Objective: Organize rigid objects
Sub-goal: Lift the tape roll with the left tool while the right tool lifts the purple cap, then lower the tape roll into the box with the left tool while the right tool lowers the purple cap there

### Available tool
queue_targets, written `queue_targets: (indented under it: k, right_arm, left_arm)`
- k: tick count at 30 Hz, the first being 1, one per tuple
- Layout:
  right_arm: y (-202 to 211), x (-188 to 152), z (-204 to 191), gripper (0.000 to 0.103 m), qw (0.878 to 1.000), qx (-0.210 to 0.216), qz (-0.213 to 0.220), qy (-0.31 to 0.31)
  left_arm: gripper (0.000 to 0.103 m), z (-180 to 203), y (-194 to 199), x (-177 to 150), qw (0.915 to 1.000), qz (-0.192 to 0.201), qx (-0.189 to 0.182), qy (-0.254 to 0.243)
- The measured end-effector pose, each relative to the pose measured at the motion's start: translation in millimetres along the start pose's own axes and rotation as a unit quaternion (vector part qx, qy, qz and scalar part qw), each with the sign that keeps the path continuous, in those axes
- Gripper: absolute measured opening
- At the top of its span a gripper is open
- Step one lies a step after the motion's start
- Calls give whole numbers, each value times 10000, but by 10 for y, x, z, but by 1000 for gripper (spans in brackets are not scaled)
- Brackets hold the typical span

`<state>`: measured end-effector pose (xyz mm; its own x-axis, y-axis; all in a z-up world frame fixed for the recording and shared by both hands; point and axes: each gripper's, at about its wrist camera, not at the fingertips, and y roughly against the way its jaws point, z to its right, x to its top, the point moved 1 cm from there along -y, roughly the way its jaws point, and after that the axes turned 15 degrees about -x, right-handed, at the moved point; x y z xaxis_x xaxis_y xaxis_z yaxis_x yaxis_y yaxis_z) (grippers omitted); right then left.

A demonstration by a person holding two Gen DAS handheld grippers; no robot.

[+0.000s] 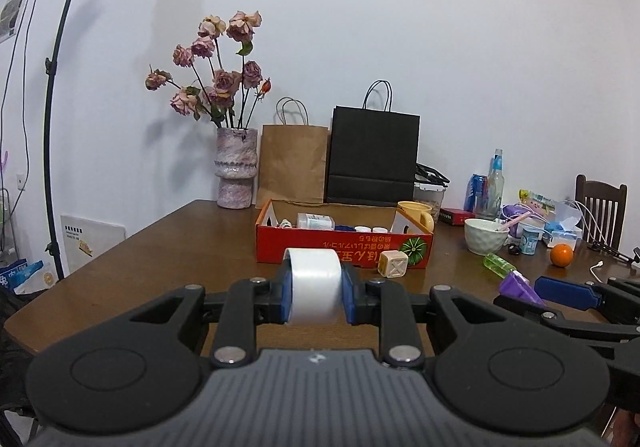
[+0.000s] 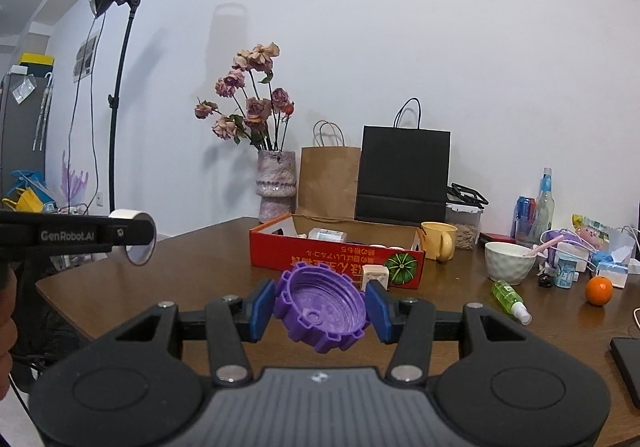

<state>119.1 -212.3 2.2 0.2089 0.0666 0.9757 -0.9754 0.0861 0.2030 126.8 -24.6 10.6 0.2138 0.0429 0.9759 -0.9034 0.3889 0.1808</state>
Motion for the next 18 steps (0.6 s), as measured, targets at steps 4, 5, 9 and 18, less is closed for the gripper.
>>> queue_targets:
  k: [4,5,9,18]
  right_arm:
    - [-153,99,14,49,10000,-18,48,-15]
    - [-210,130,11,49,10000,-17,58,12]
    - [-441,251,-5,49,9998,-48,121,169]
    - [-1200,699,20,49,9995,164,89,256]
  left_arm:
    - [25,-49,-122,78,10000,42,22,-45]
    - [25,-73,-163,106,10000,65,40,-52]
    - [25,-192,-377,270,9998,141,98,-74]
    - [25,-388,-956,691,9992,297,17,-273]
